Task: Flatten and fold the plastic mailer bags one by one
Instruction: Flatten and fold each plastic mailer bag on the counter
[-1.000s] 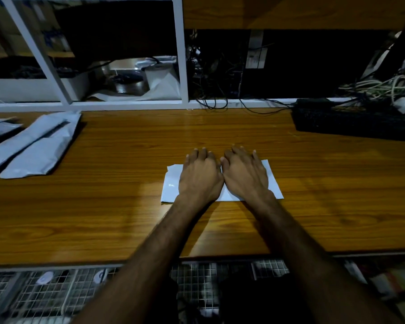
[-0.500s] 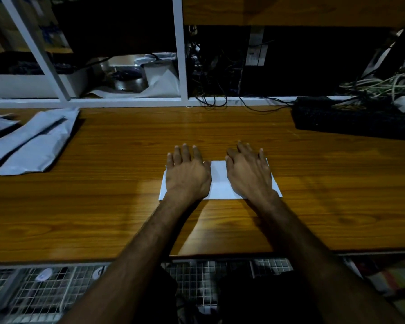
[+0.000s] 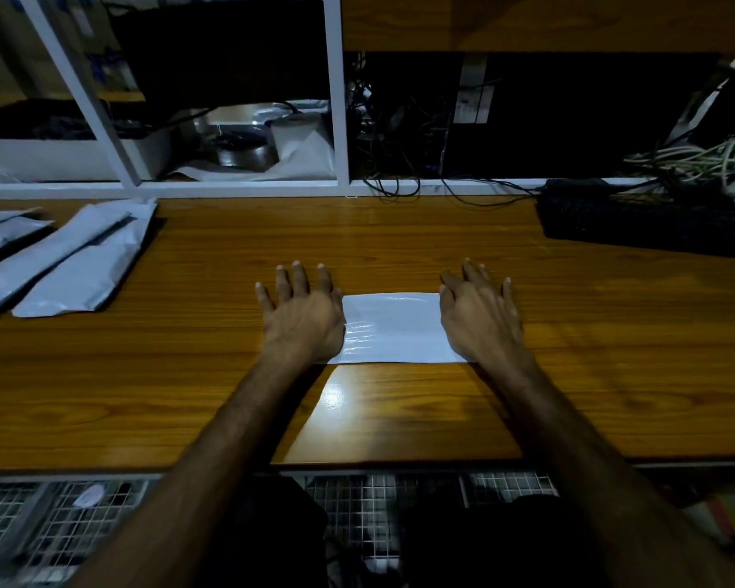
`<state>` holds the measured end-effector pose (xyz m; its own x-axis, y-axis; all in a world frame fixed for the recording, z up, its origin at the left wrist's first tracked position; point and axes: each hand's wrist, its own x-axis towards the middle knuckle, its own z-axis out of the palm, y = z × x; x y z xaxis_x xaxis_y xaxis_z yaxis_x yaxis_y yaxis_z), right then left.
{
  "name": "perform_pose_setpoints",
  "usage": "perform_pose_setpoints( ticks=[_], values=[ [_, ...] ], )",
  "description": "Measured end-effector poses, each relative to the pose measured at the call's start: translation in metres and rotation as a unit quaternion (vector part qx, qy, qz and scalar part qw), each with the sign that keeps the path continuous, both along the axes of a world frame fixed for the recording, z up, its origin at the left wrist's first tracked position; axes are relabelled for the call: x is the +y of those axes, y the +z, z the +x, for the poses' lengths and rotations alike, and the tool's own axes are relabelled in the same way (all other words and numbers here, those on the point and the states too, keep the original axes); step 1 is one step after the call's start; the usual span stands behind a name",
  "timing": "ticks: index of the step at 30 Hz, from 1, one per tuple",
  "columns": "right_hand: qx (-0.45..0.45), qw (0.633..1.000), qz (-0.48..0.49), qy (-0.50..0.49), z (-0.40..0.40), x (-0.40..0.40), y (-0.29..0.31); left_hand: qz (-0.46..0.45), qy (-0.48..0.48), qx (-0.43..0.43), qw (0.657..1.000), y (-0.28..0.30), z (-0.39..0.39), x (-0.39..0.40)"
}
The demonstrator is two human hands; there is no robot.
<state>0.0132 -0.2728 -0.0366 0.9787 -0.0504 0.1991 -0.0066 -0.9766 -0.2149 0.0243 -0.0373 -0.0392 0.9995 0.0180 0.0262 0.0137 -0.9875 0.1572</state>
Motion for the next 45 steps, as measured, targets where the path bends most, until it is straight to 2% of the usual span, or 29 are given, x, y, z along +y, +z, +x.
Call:
perform_pose_setpoints(
  ticks=[18, 29, 34, 39, 42, 45],
  values=[
    [0.026, 0.998, -0.015, -0.052, -0.007, -0.042, 0.002, 0.016, 0.016, -0.007, 1.000, 0.004, -0.003, 0.014],
    [0.028, 0.998, -0.031, -0.036, -0.012, -0.059, 0.007, 0.038, -0.002, -0.048, 0.998, 0.008, -0.007, 0.029],
    [-0.042, 0.998, -0.034, -0.040, -0.027, -0.058, 0.012, 0.044, -0.008, -0.082, 0.996, 0.014, -0.023, 0.025],
    [-0.098, 0.995, 0.018, 0.031, -0.049, -0.016, 0.008, 0.043, -0.097, -0.141, 0.984, 0.013, -0.049, -0.018],
    [-0.066, 0.993, 0.020, 0.095, -0.055, 0.013, 0.010, -0.009, -0.177, -0.134, 0.975, 0.006, -0.054, -0.051],
    [-0.019, 0.991, 0.008, 0.131, -0.057, 0.025, 0.007, -0.041, -0.208, -0.093, 0.973, -0.002, -0.056, -0.064]
  ],
)
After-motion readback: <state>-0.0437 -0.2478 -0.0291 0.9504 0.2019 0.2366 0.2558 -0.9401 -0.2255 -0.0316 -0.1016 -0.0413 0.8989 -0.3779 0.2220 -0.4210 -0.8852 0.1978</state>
